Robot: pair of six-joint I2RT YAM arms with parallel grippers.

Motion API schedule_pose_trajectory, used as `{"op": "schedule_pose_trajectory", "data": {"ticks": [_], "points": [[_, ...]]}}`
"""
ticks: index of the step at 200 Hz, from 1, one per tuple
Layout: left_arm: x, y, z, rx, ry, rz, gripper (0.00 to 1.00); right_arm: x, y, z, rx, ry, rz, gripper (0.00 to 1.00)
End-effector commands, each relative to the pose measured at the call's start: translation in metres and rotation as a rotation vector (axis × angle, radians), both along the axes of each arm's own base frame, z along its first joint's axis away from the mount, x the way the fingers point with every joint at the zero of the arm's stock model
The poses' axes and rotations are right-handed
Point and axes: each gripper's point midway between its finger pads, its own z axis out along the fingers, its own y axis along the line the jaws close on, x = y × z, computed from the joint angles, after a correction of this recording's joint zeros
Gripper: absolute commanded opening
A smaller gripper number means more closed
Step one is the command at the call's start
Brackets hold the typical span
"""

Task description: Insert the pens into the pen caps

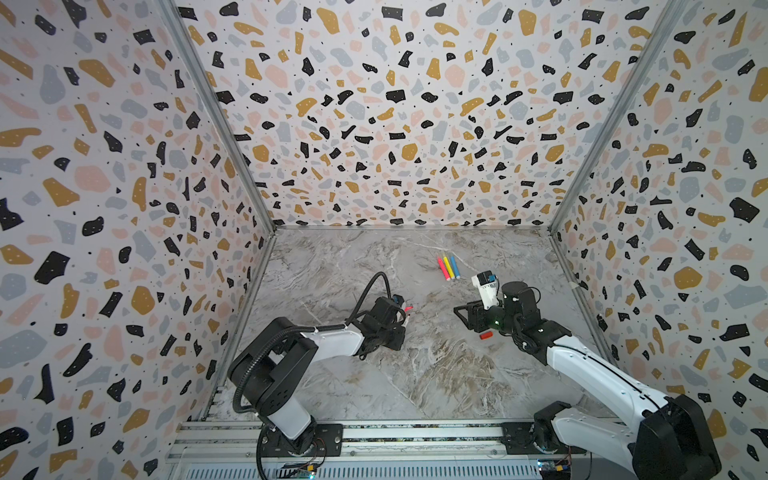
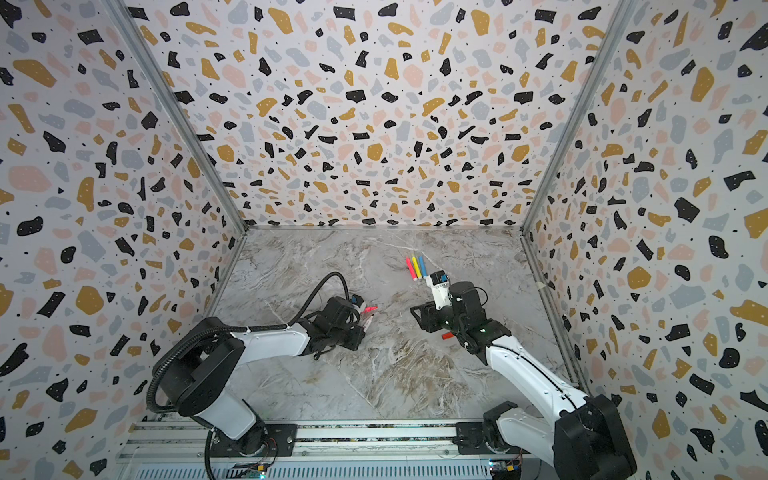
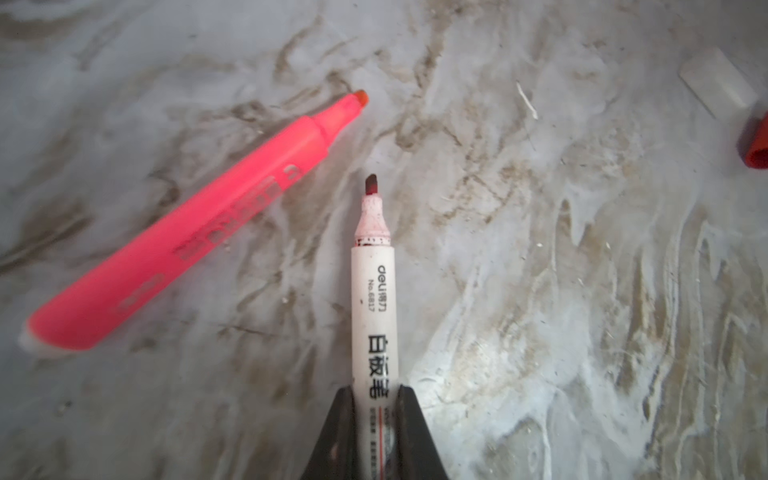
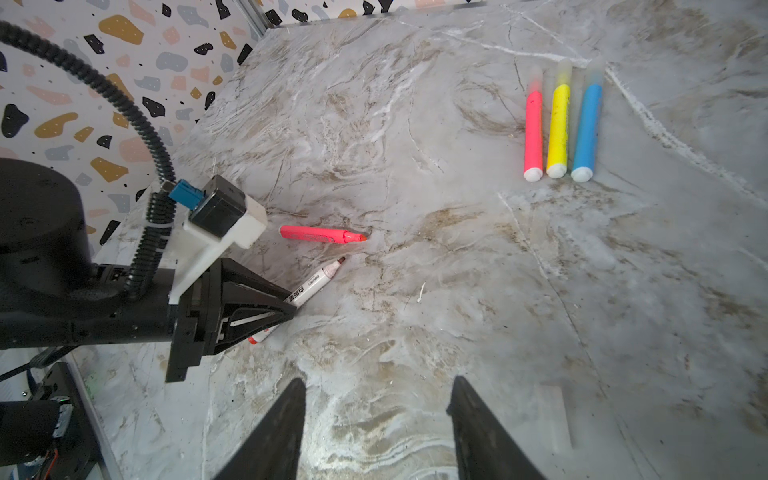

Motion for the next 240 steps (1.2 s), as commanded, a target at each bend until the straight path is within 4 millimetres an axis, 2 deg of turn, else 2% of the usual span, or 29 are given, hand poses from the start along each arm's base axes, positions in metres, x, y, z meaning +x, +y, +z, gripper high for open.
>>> {"op": "schedule_pose_trajectory", "data": {"ticks": [1,22,55,84,118,149,185,212,240], "points": [[-0.017,-0.012,0.006,-0.055,-0.003,-0.080,0.11,-0.001,-0.003,0.005,0.025,-0.011,-0.019,0.56],[-0.025,-0.024,0.027,-0.139,-0.062,-0.124,0.11,-0.006,-0.003,0.002,0.055,0.004,-0.014,0.56],[-0.041,-0.042,0.081,-0.371,-0.188,-0.160,0.12,-0.022,0.008,-0.009,0.163,0.066,0.061,0.61],[-0.054,-0.046,0.106,-0.480,-0.245,-0.162,0.11,-0.035,0.021,-0.021,0.249,0.138,0.130,0.61],[-0.063,-0.045,0.123,-0.557,-0.286,-0.137,0.10,-0.054,0.037,-0.016,0.407,0.182,0.235,0.62],[-0.069,-0.047,0.131,-0.601,-0.300,-0.123,0.10,-0.060,0.045,-0.006,0.475,0.178,0.271,0.62],[-0.073,-0.056,0.141,-0.624,-0.317,-0.136,0.10,-0.068,0.065,0.005,0.524,0.177,0.341,0.61],[-0.076,-0.062,0.143,-0.635,-0.316,-0.144,0.10,-0.073,0.082,0.009,0.540,0.186,0.379,0.58],[-0.081,-0.067,0.142,-0.642,-0.310,-0.154,0.10,-0.077,0.093,0.011,0.551,0.188,0.402,0.49]]}}
